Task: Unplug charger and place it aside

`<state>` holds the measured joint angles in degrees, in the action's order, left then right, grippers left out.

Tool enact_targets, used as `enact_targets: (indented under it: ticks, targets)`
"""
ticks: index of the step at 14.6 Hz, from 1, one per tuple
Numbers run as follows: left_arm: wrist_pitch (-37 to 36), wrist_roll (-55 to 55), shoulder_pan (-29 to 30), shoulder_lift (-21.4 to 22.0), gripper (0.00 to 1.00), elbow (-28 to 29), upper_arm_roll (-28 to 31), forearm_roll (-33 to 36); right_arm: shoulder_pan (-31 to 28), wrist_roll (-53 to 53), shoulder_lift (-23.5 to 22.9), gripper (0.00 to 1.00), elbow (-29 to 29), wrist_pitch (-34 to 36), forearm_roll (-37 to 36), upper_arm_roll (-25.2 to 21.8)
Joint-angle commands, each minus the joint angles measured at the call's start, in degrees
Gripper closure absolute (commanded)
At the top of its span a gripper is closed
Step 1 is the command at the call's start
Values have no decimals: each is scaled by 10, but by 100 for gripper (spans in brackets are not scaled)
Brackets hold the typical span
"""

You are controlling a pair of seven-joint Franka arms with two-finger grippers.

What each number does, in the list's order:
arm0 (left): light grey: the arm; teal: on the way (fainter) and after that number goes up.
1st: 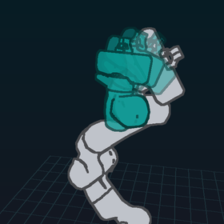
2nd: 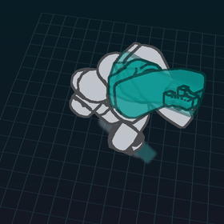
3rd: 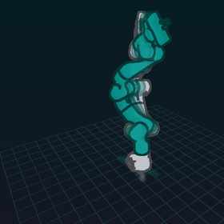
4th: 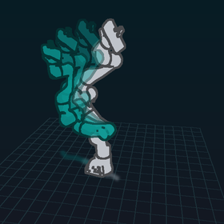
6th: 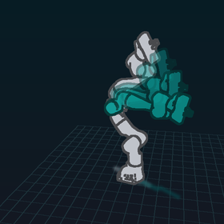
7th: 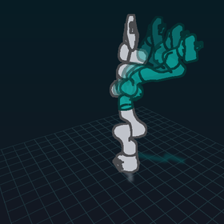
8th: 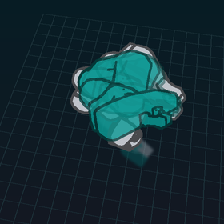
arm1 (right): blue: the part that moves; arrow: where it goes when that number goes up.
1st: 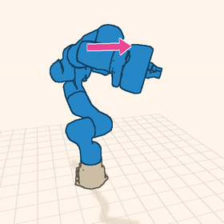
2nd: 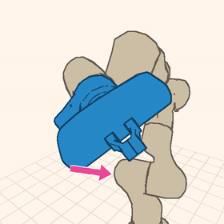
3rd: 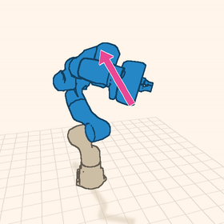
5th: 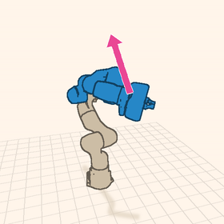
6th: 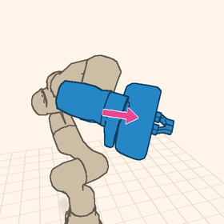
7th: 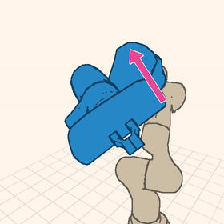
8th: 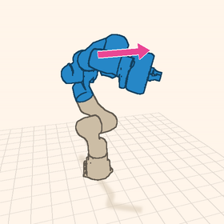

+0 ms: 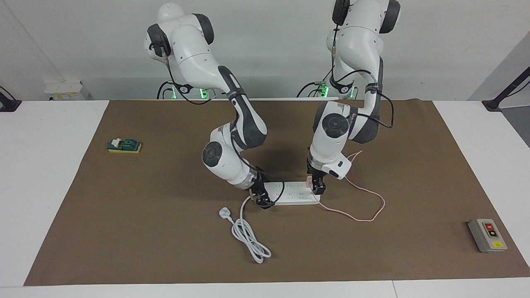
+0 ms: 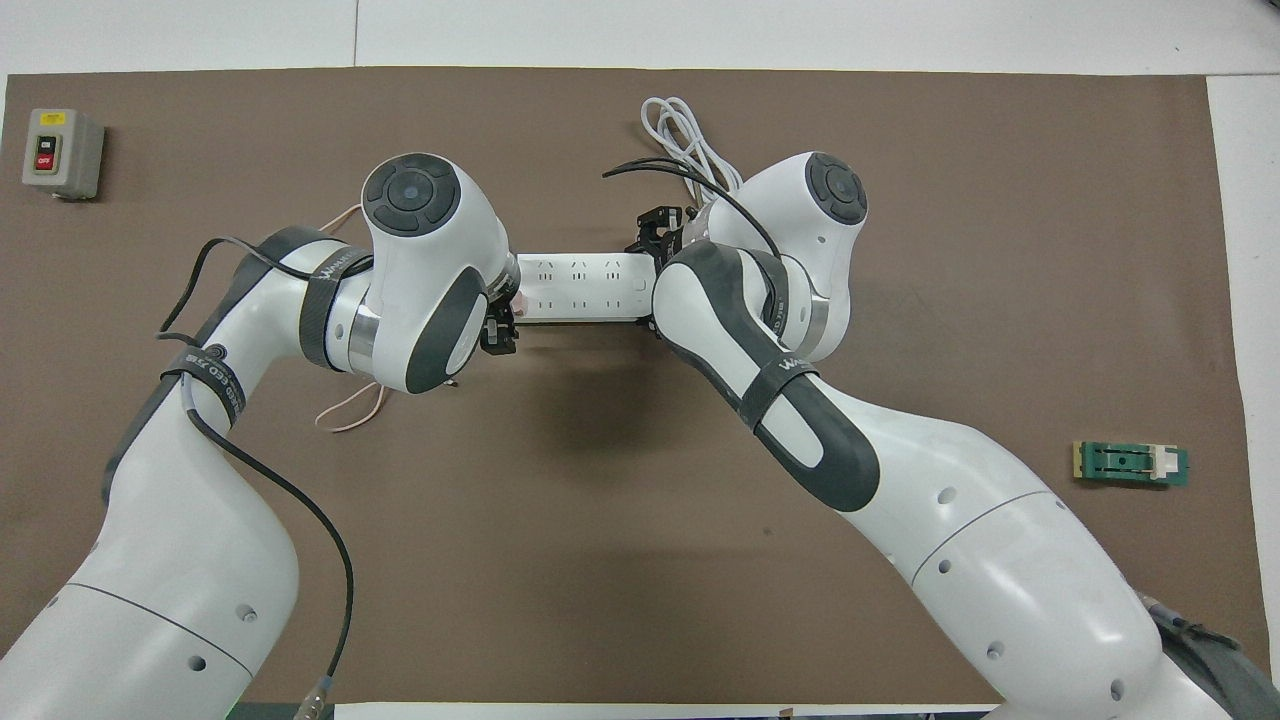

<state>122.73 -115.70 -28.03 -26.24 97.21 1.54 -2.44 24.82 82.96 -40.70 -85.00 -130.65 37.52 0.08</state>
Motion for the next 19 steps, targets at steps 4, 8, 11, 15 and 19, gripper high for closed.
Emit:
enact_targets:
  ticks: [4,8,11,15,19]
  targets:
    - [-19,16,2,-6,48,-12,0,7,0,-30,1,100,-18,-43,11,4]
    - [-17,28,1,-6,100,-13,0,8,-1,-30,0,100,-17,-43,12,4]
    - [-13,29,0,-7,100,-13,0,8,0,-30,1,100,-17,-44,25,4]
    - [-9,31,-1,-7,100,-12,0,8,-1,-30,1,100,-17,-44,26,4]
    - [-9,31,0,-7,100,-12,0,8,-3,-31,-1,100,-17,-44,26,4]
